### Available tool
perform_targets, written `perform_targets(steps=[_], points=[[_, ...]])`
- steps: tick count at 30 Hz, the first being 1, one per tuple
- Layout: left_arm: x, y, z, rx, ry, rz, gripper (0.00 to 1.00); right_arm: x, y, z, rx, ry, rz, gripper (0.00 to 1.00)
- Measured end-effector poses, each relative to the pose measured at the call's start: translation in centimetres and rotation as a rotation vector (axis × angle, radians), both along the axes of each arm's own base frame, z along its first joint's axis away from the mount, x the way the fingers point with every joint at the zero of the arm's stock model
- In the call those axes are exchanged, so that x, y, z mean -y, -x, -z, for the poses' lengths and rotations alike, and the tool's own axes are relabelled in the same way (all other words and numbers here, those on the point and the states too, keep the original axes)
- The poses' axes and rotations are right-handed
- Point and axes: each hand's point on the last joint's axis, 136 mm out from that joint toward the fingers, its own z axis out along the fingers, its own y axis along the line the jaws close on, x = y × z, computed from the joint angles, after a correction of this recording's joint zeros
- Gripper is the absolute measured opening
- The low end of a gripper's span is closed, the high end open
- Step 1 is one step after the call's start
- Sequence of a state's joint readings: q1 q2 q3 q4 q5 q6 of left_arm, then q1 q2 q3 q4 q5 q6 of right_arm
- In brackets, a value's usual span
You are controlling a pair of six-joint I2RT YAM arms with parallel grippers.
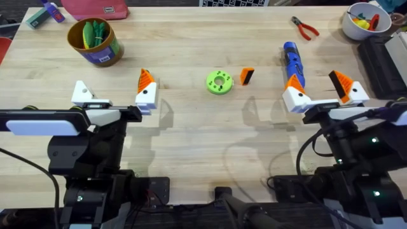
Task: Pick up the gripper from the table and insert it into the empty holder that is missing its gripper. Then pick up a screw, insert it into the mounting hole, and use the screwdriver to tighten it. Finally, clean up the table by picking up the vegetable and placing it into the bucket.
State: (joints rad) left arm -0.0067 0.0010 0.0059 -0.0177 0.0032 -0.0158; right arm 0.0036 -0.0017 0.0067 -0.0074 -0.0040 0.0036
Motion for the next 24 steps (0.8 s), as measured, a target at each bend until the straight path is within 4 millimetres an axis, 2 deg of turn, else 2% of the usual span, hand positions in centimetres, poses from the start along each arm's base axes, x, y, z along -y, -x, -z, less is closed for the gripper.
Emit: perform_targets(steps=[5, 9, 11, 14, 17, 19, 22, 24], points=[[-0.1, 0.0, 0.0, 0.002, 0.000, -0.007, 0.986, 0.0, 0.0, 0.0, -0.002, 0.000, 0.000, 0.992], [-0.5, 0.0, -1.3, 0.053, 0.001, -0.029, 0.985, 0.0, 0.0, -0.1, 0.004, 0.000, 0.000, 0.994], [-0.6, 0.1, -1.5, 0.058, 0.001, -0.033, 0.986, 0.0, -0.1, -1.4, 0.056, 0.000, 0.000, 0.993], [-0.7, 0.3, -1.6, 0.020, 0.000, -0.038, 0.986, 0.0, 0.0, -4.7, 0.188, -0.001, 0.000, 0.993], [-0.8, 0.8, -3.6, -0.010, -0.001, -0.044, 0.986, 0.1, 0.4, -6.5, 0.216, -0.002, 0.006, 0.994], [-0.9, 1.2, -6.0, -0.029, -0.002, -0.050, 0.986, 0.1, 0.8, -7.6, 0.194, -0.008, 0.005, 0.994], [-0.9, 1.3, -9.3, -0.087, -0.021, -0.052, 0.986, 0.1, 1.5, -9.0, 0.096, -0.022, 0.004, 0.994], [-0.9, 1.2, -10.0, -0.183, -0.037, -0.050, 0.986, 0.1, 2.0, -9.6, -0.002, -0.027, 0.005, 0.994]])
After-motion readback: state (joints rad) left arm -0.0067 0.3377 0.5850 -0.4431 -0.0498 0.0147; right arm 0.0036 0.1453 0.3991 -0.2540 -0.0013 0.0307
